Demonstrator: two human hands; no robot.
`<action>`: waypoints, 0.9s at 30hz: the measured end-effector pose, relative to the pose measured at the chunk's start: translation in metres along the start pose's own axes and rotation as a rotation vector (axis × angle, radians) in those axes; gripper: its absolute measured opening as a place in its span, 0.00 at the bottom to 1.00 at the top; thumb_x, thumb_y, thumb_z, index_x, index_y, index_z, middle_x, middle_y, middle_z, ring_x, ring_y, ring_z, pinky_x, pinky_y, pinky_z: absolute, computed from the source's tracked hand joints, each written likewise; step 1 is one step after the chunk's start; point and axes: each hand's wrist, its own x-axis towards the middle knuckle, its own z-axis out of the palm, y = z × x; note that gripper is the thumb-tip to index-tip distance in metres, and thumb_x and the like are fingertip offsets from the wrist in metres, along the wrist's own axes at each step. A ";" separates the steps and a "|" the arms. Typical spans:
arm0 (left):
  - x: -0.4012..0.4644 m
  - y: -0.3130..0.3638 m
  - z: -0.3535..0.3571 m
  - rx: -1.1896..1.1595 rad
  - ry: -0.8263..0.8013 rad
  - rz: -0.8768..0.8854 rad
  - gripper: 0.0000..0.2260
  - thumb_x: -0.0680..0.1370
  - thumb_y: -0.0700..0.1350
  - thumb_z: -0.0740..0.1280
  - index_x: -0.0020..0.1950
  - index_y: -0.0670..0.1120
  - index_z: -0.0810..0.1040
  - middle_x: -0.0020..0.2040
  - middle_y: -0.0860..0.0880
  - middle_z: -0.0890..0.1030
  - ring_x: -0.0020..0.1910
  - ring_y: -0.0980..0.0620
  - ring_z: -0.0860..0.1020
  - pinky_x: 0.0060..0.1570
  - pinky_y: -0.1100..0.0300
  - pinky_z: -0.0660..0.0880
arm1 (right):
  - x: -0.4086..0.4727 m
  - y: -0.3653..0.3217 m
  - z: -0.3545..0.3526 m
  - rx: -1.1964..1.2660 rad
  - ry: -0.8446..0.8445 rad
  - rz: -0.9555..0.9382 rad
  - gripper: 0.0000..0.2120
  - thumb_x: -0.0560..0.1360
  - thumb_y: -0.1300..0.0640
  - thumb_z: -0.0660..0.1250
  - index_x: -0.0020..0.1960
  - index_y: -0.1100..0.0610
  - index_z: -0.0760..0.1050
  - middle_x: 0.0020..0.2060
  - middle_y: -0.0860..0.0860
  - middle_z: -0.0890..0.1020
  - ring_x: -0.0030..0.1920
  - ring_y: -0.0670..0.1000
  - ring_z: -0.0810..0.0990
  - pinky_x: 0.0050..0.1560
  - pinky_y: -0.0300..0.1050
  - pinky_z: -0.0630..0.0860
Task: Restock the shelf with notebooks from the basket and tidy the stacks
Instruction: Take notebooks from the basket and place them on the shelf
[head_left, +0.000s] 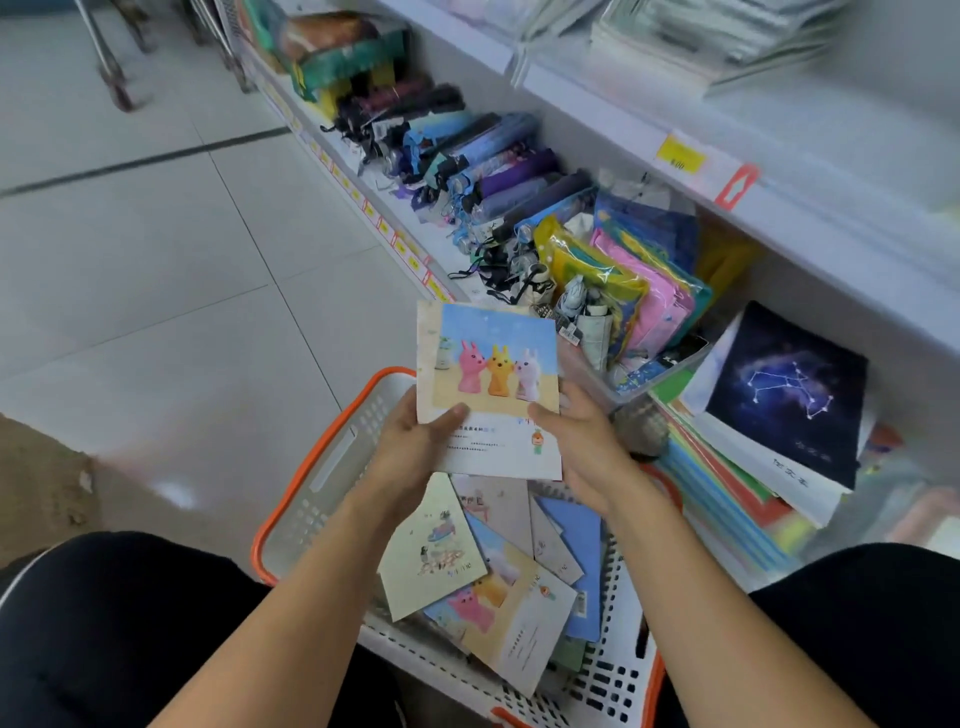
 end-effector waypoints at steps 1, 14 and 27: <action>0.003 0.014 0.004 -0.004 -0.046 0.026 0.17 0.78 0.36 0.67 0.66 0.45 0.74 0.60 0.44 0.82 0.59 0.41 0.80 0.61 0.41 0.74 | -0.006 -0.015 -0.003 0.056 -0.081 0.012 0.12 0.81 0.64 0.62 0.59 0.50 0.76 0.59 0.55 0.83 0.57 0.62 0.82 0.57 0.65 0.76; 0.047 0.251 0.143 0.225 -0.282 0.391 0.12 0.78 0.40 0.68 0.61 0.45 0.77 0.53 0.46 0.84 0.45 0.51 0.84 0.38 0.59 0.82 | -0.041 -0.235 -0.027 0.259 -0.074 -0.320 0.12 0.82 0.67 0.59 0.62 0.56 0.73 0.47 0.56 0.86 0.37 0.59 0.86 0.32 0.41 0.82; 0.081 0.282 0.191 0.235 -0.239 0.277 0.15 0.80 0.49 0.66 0.64 0.44 0.73 0.55 0.44 0.82 0.49 0.45 0.84 0.43 0.54 0.82 | 0.107 -0.390 -0.104 0.509 0.239 -0.201 0.09 0.81 0.72 0.54 0.59 0.70 0.70 0.64 0.64 0.71 0.68 0.64 0.73 0.44 0.43 0.83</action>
